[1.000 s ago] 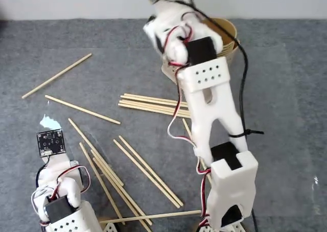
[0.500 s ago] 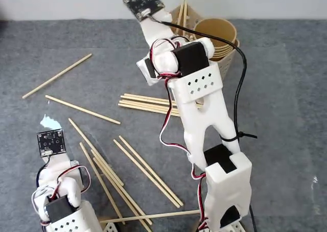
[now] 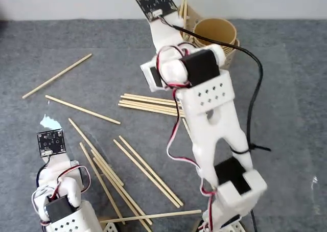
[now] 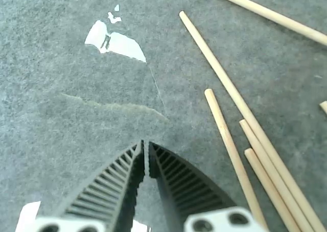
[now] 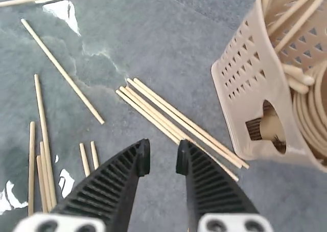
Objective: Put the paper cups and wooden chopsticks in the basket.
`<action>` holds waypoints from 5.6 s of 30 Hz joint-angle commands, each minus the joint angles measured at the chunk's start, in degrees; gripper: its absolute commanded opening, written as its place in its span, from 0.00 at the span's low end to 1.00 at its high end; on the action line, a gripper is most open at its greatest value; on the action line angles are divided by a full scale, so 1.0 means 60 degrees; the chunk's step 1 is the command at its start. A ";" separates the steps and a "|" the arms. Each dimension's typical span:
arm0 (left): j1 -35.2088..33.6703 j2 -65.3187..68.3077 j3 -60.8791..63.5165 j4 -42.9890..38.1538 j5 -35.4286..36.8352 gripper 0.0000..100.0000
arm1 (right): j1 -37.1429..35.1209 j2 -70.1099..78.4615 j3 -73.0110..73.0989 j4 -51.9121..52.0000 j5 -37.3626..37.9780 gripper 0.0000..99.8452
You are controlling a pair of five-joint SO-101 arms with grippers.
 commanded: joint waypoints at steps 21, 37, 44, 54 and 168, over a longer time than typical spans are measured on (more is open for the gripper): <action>0.0044 -0.0161 -0.0081 0.0029 -0.0029 0.01 | -0.1560 -0.4125 0.8073 -0.1238 -0.0117 0.06; 0.0044 -0.0161 -0.0081 0.0029 -0.0029 0.01 | -0.3714 -0.3744 1.0930 -0.4989 -0.0161 0.24; 0.0044 -0.0161 -0.0081 0.0029 -0.0029 0.01 | -0.4168 -0.2205 1.1399 -0.5839 -0.0161 0.21; 0.0044 -0.0161 -0.0081 0.0029 -0.0029 0.01 | -0.4022 0.0037 1.1385 -0.6952 -0.0088 0.21; 0.0044 -0.0161 -0.0081 0.0029 -0.0029 0.01 | -0.0344 0.1062 -0.0513 -0.0872 0.1905 0.15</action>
